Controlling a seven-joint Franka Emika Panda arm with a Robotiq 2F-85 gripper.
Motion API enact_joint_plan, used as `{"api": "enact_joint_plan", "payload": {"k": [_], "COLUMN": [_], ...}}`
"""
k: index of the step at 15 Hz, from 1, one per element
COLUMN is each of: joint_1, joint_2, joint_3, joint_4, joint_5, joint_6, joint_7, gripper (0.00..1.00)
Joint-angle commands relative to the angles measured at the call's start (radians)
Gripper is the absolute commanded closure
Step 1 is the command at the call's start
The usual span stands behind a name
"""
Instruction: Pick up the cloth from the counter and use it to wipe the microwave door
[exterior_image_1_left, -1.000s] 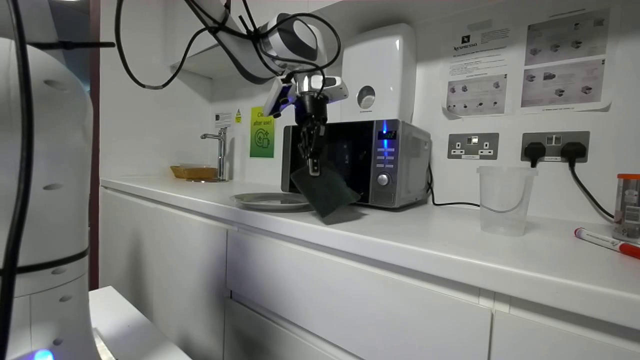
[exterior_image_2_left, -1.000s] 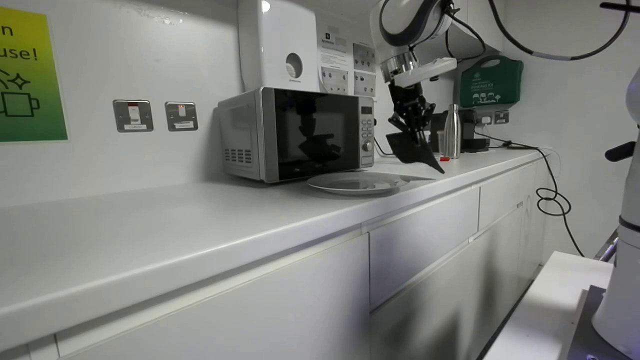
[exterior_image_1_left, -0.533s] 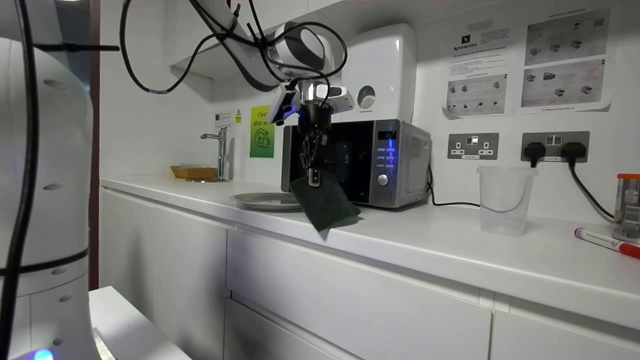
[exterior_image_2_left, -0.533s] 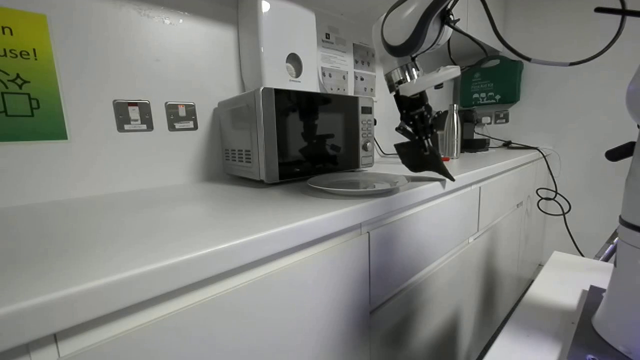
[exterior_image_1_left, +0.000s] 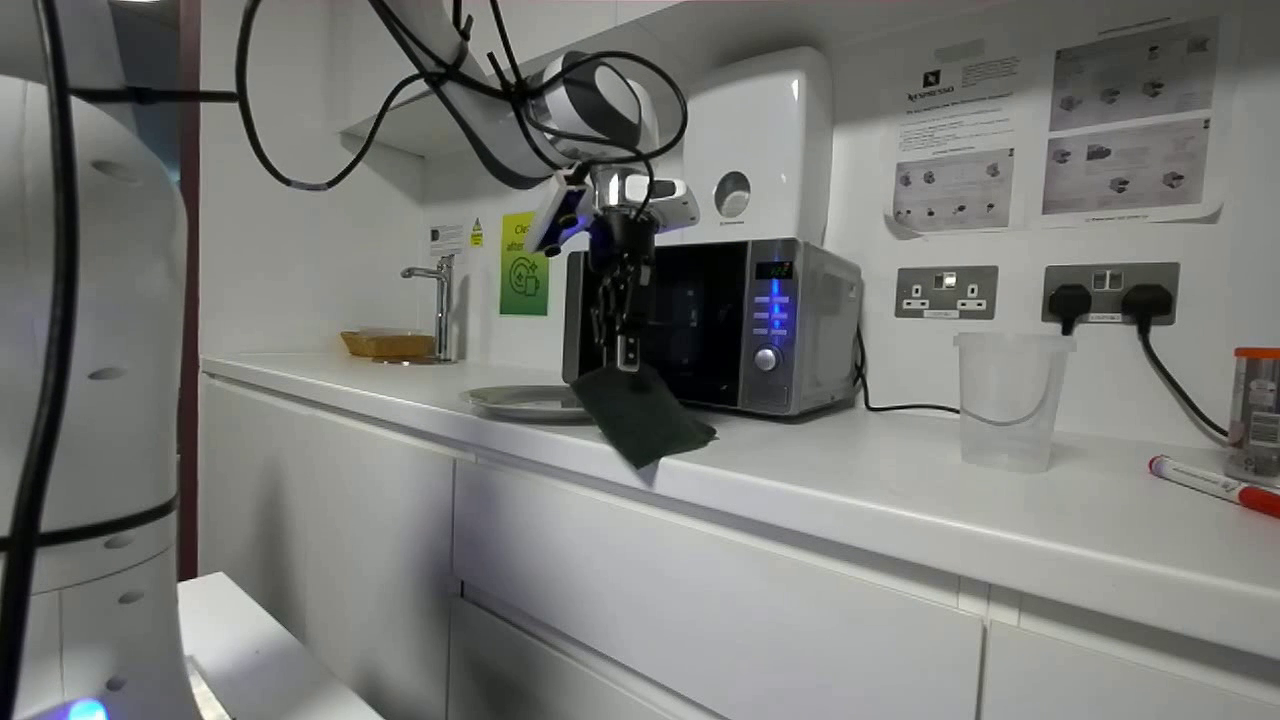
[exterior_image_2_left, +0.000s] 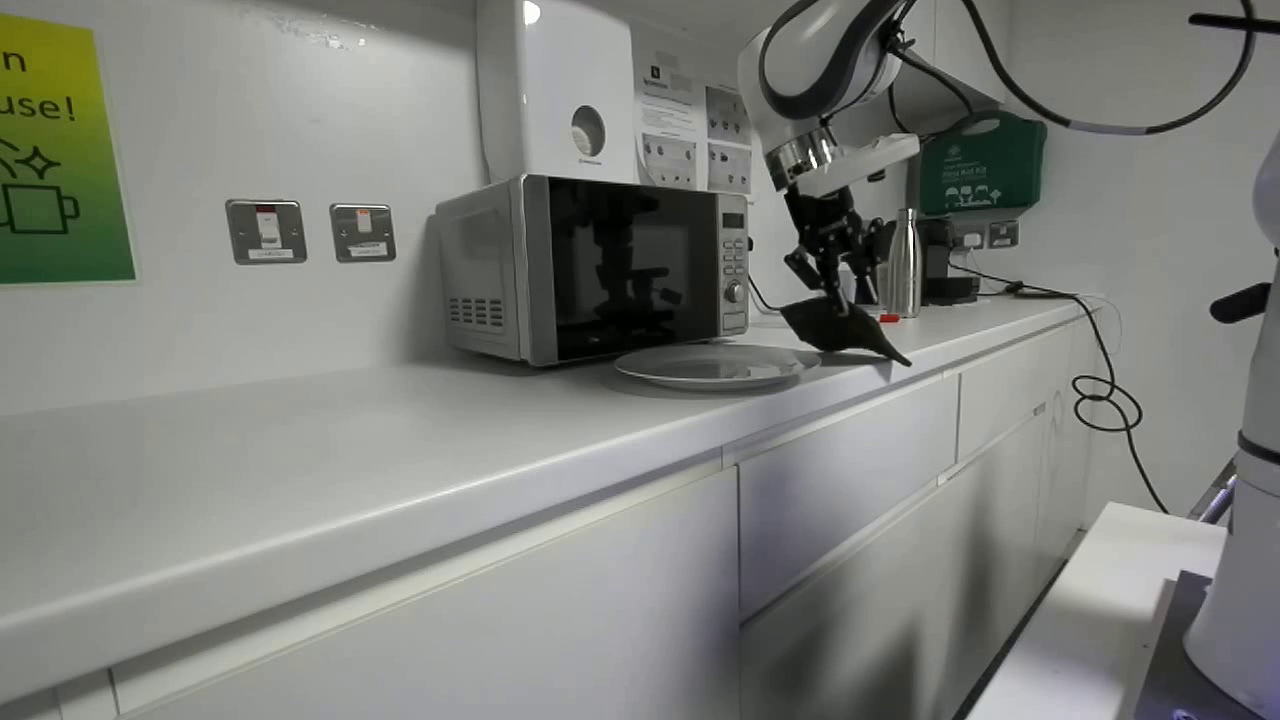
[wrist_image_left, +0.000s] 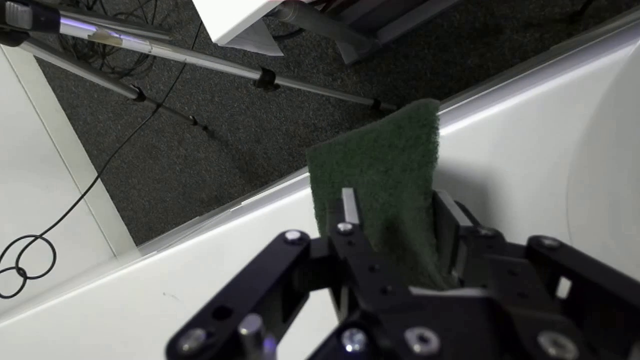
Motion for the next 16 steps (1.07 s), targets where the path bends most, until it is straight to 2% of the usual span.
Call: {"api": "enact_joint_plan", "payload": {"k": [1, 4, 5, 12, 13, 14, 16], "joint_1": [0.002, 0.002, 0.002, 0.002, 0.006, 0.018, 0.018], "joint_2": [0.003, 0.004, 0.004, 0.005, 0.006, 0.010, 0.010], "joint_3": [0.001, 0.001, 0.001, -0.002, -0.010, -0.034, -0.046], "joint_4": [-0.001, -0.001, -0.001, 0.001, 0.007, 0.029, 0.049], "joint_5": [-0.024, -0.025, -0.025, -0.013, 0.025, 0.138, 0.246], "joint_6": [0.007, 0.008, 0.007, 0.004, -0.010, -0.049, -0.083], "joint_7": [-0.007, -0.005, -0.003, -0.006, -0.031, -0.107, -0.159], "gripper": [0.27, 0.05, 0.01, 0.00, 0.00, 0.00, 0.00]}}
